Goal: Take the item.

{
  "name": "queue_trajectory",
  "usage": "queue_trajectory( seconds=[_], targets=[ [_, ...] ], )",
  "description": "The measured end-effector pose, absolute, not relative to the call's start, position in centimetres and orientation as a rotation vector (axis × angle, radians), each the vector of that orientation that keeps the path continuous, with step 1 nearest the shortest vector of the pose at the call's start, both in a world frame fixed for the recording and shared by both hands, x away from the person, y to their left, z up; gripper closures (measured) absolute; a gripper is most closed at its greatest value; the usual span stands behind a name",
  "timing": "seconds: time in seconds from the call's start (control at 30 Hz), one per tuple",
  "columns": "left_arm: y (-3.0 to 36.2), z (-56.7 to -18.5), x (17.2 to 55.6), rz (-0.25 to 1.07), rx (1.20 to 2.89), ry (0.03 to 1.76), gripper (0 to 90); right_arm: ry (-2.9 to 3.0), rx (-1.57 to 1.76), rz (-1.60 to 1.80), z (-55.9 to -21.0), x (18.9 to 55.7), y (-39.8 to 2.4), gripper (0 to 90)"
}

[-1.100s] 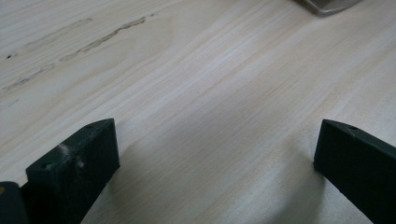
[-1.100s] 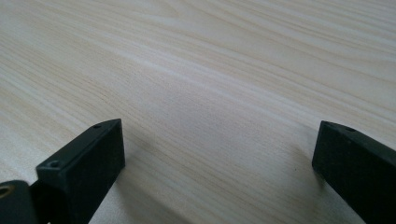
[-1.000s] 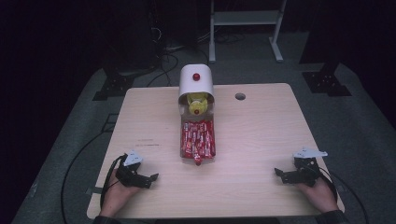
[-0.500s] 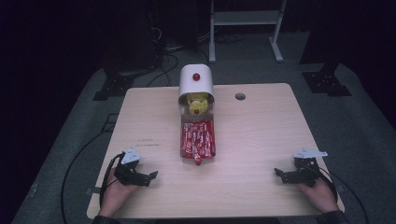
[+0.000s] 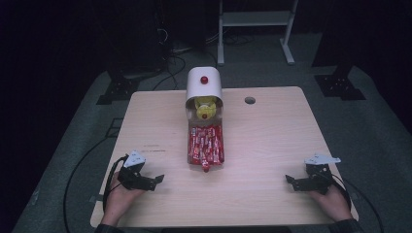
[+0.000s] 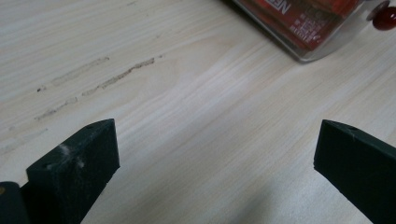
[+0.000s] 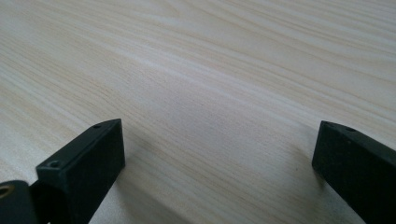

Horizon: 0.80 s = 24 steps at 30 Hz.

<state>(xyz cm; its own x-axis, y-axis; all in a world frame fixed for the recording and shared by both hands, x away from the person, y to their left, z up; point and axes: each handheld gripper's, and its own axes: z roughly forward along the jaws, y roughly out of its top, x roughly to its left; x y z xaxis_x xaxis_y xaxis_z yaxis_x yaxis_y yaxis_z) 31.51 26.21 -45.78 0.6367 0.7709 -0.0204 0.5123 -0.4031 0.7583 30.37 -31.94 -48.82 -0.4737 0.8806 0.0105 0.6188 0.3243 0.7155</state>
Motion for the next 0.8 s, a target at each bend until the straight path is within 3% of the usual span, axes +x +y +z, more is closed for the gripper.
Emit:
queue_trajectory(
  seconds=[0.8],
  targets=[
    [25.6, -43.5, 32.5, 0.432, 2.035, 0.992, 0.0, 2.215, 1.33, 0.942, -48.8, 30.4, -31.9, 1.4]
  ],
)
